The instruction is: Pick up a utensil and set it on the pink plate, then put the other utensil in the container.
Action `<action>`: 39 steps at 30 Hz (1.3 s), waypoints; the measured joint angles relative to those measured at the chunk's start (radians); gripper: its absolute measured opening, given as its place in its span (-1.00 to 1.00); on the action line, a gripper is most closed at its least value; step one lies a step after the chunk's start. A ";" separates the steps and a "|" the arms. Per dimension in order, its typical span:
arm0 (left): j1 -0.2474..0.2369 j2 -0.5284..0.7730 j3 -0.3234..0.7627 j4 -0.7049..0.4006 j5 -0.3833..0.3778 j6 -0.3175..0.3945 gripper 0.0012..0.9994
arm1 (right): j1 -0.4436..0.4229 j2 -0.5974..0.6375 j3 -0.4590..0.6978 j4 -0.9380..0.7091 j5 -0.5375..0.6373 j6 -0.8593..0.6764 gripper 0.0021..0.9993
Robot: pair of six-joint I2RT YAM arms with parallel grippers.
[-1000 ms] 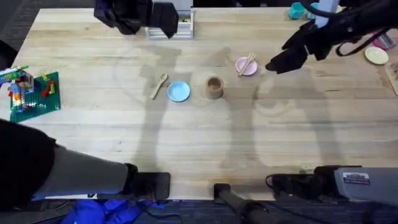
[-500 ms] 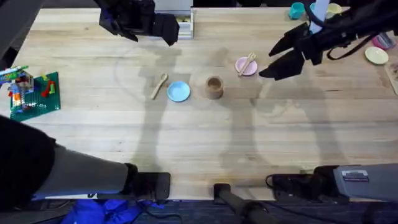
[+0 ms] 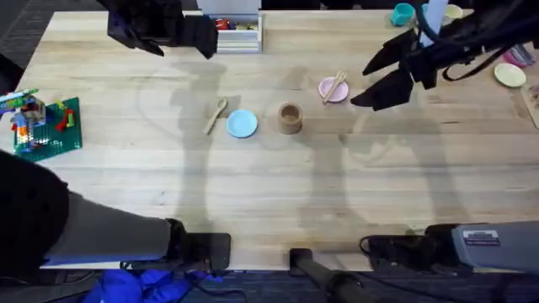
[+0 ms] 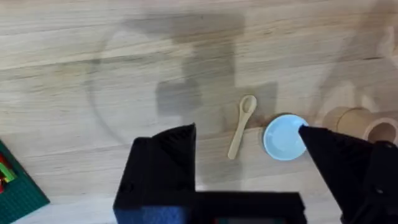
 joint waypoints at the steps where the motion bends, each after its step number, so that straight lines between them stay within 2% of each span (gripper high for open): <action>1: 0.002 0.000 0.000 0.000 0.000 0.000 0.99 | 0.000 0.000 0.000 0.000 -0.009 0.000 0.99; 8: 0.002 0.000 0.000 0.017 0.003 0.003 0.99 | 0.000 0.000 -0.012 -0.049 -0.094 -0.068 0.99; 16: 0.002 0.000 0.000 0.027 0.003 0.008 0.99 | 0.000 0.000 -0.018 -0.073 -0.127 -0.177 0.99; 23: 0.024 0.000 0.000 0.026 0.003 0.104 0.99 | 0.000 0.000 -0.018 -0.071 -0.130 -0.206 0.99; 30: 0.045 0.000 0.000 0.022 0.038 0.130 0.99 | 0.000 0.000 -0.018 -0.070 -0.106 -0.210 0.99; 34: 0.032 0.000 -0.010 0.030 0.047 0.126 0.99 | 0.000 0.000 -0.018 -0.070 -0.100 -0.210 0.99; 39: -0.002 0.000 -0.082 0.064 0.046 0.114 0.99 | 0.000 0.000 -0.018 -0.071 -0.099 -0.210 0.99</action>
